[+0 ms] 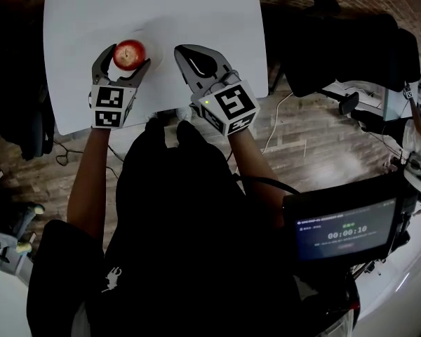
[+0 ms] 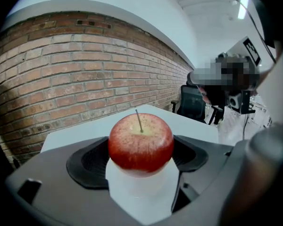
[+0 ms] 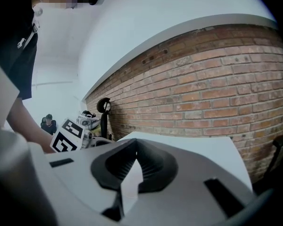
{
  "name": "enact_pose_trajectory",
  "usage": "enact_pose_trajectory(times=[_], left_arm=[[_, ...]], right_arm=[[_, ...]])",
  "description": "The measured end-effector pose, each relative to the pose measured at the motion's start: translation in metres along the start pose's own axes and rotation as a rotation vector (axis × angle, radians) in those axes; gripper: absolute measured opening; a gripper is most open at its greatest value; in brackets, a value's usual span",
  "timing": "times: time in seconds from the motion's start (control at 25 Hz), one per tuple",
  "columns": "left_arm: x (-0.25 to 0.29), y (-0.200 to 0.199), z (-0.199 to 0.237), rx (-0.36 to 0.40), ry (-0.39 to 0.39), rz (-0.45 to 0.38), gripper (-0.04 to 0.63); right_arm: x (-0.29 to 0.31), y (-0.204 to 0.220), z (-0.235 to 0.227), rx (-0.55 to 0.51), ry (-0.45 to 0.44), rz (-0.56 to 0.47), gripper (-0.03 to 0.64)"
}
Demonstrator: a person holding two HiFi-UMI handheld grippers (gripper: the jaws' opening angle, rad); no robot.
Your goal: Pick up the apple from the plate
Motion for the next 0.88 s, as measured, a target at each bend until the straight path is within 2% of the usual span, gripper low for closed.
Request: enact_pose_trajectory(times=[0.36,0.56,0.88], left_arm=[[-0.031,-0.037,-0.004,0.02,-0.028,-0.093,0.405],[-0.051,-0.054,-0.005,0.002,-0.039,-0.146,0.405],[-0.083,-0.072,-0.012,0.008,-0.064,-0.21,0.405]], right_arm=[[-0.003,-0.022,0.005,-0.028,-0.018,-0.055,0.005],[-0.008,-0.035,0.008,-0.041,-0.022,-0.091,0.003],[-0.019,-0.046,0.016,-0.056,-0.041,-0.104,0.003]])
Point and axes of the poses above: the fingertips, and each gripper's own axes: x forward along the fingers, z to its left, y out of its underside, the point moved 1 cm from there along -x, backward along the fingers, and after that the axes turned 5 degrees about -x, right-handed, at the moved point
